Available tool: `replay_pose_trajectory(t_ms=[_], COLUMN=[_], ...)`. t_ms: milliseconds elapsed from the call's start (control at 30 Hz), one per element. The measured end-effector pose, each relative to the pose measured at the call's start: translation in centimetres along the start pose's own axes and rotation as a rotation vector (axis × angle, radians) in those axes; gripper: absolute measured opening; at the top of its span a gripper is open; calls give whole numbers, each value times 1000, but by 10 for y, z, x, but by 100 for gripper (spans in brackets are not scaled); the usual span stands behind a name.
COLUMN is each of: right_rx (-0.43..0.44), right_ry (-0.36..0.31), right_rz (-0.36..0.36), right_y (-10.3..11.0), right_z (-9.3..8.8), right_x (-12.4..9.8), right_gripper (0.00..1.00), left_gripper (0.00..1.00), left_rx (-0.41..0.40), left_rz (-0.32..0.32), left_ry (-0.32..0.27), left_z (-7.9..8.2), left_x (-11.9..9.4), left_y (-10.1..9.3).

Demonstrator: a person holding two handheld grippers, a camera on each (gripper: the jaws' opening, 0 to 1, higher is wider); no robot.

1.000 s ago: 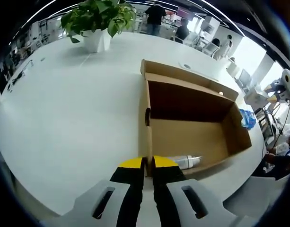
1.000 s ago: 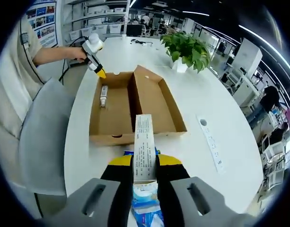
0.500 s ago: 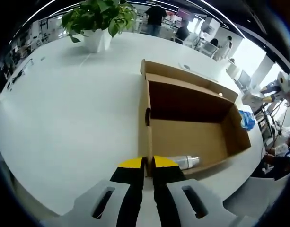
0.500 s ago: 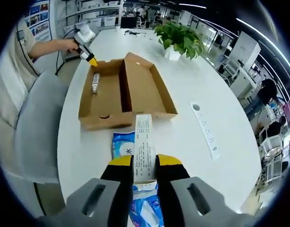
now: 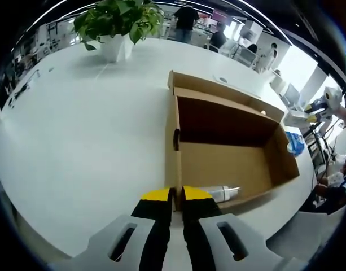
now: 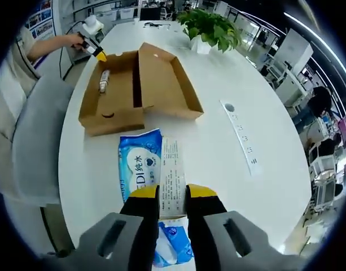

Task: Operate the shoe box by opening the lid, removing the specified soft item, and placing it in the target area until the item is outside and the box remains undamaged.

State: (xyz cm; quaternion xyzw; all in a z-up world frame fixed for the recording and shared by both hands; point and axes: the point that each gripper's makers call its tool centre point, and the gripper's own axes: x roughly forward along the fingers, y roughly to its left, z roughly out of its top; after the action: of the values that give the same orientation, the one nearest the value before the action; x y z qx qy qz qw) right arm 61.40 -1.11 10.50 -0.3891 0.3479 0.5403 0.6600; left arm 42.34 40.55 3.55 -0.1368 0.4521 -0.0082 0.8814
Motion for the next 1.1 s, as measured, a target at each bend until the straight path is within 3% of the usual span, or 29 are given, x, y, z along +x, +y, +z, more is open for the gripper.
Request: replay_pose_trajectory(t_ms=[467, 1100], right_rx=[9, -25], right_ry=[97, 214], right_rz=[-16, -3], right_y=[-22, -36], right_z=[-40, -86], right_x=[13, 25], right_gripper=[15, 15], left_gripper=[3, 3], left_rx=[3, -7], left_rz=[-1, -11], left_ry=[5, 7], left_z=[0, 1], left_x=[1, 2], left_y=[1, 1])
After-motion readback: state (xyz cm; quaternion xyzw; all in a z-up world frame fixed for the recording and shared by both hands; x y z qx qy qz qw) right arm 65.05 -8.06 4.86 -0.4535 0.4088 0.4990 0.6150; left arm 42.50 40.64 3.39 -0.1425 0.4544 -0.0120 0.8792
